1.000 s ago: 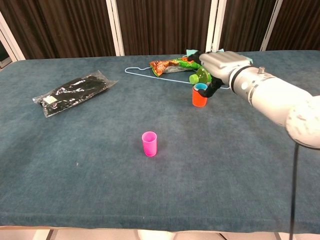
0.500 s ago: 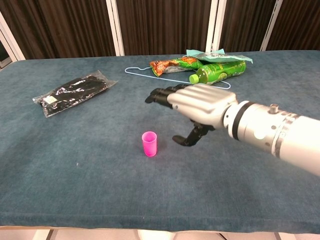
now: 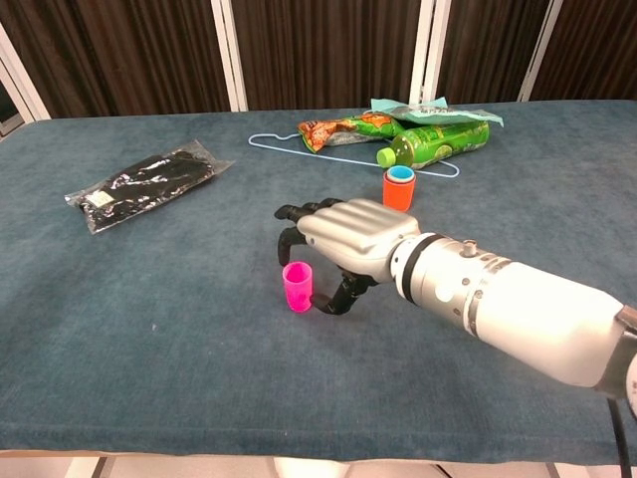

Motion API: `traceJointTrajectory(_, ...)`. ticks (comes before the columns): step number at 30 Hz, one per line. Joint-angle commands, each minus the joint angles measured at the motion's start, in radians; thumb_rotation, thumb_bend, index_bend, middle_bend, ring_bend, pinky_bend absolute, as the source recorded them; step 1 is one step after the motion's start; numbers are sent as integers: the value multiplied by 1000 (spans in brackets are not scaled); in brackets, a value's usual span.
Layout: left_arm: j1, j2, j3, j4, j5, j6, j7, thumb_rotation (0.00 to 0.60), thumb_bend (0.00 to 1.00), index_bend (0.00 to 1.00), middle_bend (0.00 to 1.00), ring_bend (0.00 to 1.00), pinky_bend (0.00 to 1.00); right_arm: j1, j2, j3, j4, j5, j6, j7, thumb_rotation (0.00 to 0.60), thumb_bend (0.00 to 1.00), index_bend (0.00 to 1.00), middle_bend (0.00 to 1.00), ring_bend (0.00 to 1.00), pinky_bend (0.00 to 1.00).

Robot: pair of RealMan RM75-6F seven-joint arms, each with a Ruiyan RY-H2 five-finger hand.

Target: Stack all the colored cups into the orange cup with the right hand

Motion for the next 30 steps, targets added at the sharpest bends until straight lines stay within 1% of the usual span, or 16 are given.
traceJointTrajectory(1, 0, 0, 1, -1, 1, 0, 0, 600, 458, 0, 0, 29, 125, 4, -10, 6, 9, 6, -3, 7, 600, 493, 442, 0, 0, 0)
traceJointTrajectory(5, 0, -1, 0, -3, 1, -1, 3, 600, 456, 0, 0, 29, 125, 10, -24, 16, 25, 11, -11, 24, 600, 493, 454, 0, 0, 0)
traceJointTrajectory(8, 1, -1, 0, -3, 0, 0, 3, 600, 457, 0, 0, 29, 125, 11, -33, 18, 39, 10, -10, 31, 600, 493, 483, 0, 0, 0)
traceJointTrajectory(16, -1, 1, 1, -3, 1, -4, -1, 600, 456, 0, 0, 29, 125, 10, -49, 25, 59, 7, 6, 37, 600, 492, 601, 8, 0, 3)
traceJointTrajectory(20, 0, 2, 1, -2, 1, -1, -2, 600, 458, 0, 0, 29, 125, 3, -46, 40, 56, -18, 44, 53, 600, 493, 612, 17, 0, 6)
traceJointTrajectory(23, 1, 2, 1, -2, 0, -2, -2, 600, 457, 0, 0, 29, 125, -3, -52, 81, 89, -73, 134, 81, 600, 493, 612, 27, 0, 6)
traceJointTrajectory(26, 1, 3, 1, -4, 0, -1, -1, 600, 458, 0, 0, 29, 125, 7, -77, 147, 200, -110, 225, 103, 600, 492, 614, 28, 0, 6)
traceJointTrajectory(27, 2, 3, 1, -4, 1, 0, 0, 600, 457, 0, 0, 29, 125, 14, -85, 177, 248, -101, 237, 108, 600, 492, 615, 28, 0, 6)
traceJointTrajectory(30, 3, 2, 1, -4, 3, 2, 2, 600, 458, 0, 0, 29, 125, 29, -88, 237, 331, -47, 219, 109, 600, 492, 616, 28, 0, 5)
